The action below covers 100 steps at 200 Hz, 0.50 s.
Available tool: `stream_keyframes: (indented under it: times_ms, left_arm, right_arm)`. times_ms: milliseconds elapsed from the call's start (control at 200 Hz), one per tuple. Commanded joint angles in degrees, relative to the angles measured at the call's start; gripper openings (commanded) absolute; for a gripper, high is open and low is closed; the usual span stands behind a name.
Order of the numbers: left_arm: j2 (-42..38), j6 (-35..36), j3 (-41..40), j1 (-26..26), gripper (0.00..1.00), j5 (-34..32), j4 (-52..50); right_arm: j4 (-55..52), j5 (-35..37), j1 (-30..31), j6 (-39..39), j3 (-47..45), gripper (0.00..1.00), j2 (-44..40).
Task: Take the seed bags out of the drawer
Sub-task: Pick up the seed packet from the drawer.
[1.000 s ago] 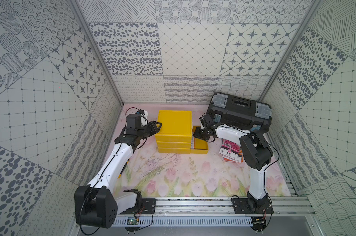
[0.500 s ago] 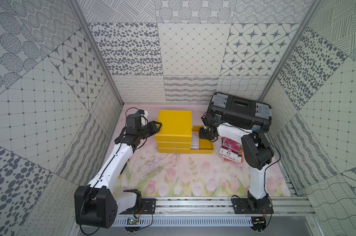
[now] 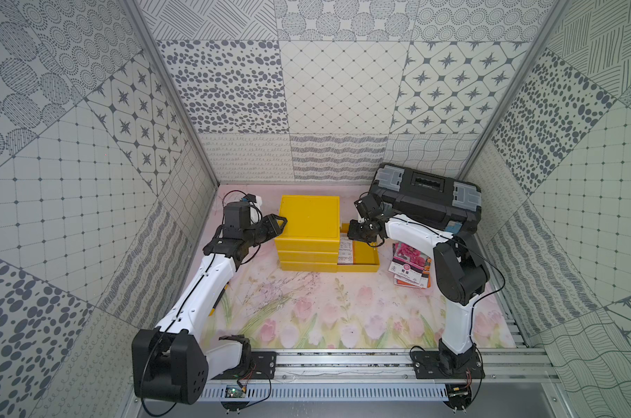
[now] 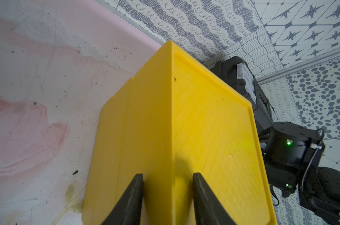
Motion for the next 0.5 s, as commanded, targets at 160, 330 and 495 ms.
stream_keyframes:
  times_ms: [160, 330, 495]
  left_arm:
    - [1.28, 1.06, -1.69, 0.28, 0.43, 2.87, -21.02]
    - [1.2, 1.06, -1.68, 0.19, 0.43, 2.79, -21.12]
    - [1.24, 1.05, -1.68, 0.2, 0.43, 2.82, -21.06]
  right_arm:
    - [0.89, -0.7, 0.74, 1.0, -0.53, 0.48, 2.83]
    - [1.17, -0.74, 1.12, 1.17, -0.36, 0.5, 4.76]
    - [1.47, -0.66, 1.29, 1.44, -0.53, 0.51, 6.04]
